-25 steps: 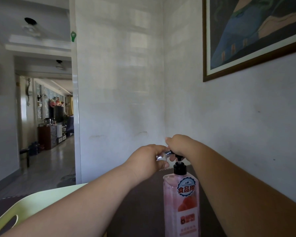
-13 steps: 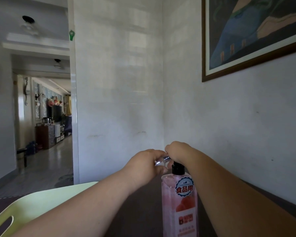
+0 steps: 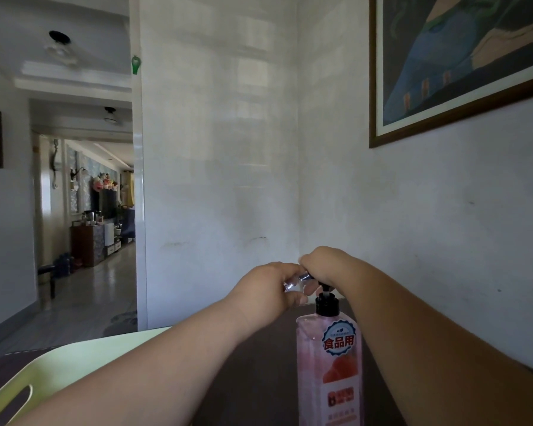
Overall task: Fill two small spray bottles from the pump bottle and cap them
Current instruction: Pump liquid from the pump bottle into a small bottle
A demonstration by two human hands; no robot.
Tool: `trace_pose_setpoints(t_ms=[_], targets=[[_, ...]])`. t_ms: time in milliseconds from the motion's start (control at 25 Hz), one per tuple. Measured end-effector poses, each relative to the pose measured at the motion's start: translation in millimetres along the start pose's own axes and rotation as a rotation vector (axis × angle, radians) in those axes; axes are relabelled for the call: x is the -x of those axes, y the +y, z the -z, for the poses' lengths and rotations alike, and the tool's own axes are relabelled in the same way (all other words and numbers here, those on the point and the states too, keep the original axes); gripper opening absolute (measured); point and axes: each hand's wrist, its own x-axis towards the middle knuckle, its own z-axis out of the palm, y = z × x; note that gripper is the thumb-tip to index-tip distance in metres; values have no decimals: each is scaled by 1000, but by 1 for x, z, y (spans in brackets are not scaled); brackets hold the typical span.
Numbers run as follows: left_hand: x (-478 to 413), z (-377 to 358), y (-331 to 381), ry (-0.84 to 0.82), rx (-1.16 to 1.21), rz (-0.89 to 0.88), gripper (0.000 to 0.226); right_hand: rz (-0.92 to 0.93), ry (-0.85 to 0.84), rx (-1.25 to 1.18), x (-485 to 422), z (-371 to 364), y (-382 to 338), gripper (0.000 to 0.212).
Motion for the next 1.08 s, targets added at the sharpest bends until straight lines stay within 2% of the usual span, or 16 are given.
trace_pose_setpoints(t_ms=[80,280,520,600,720,920,1080], targets=[[0,-2,-3,-14,-15,-4,37,3,-5,37,-3,-5,2,20],[2,-6,-6,-21,-28,-14,35,15,53,3,-4,-14,8,27],[3,-8,-5,-10,-28,-11,35,33,53,165,4,-10,1,31],[3,-6,-3,-5,-17,-6,37,14,45,107,3,-5,0,26],[0,0,-2,14,46,-2,37,-51,38,-109,0,5,-1,34],[-1,-1,-2,3,24,-14,40,-65,0,-148,-3,2,1,28],[-1,-3,-5,7,2,-23,41,4,-2,-34,-7,-3,2,20]])
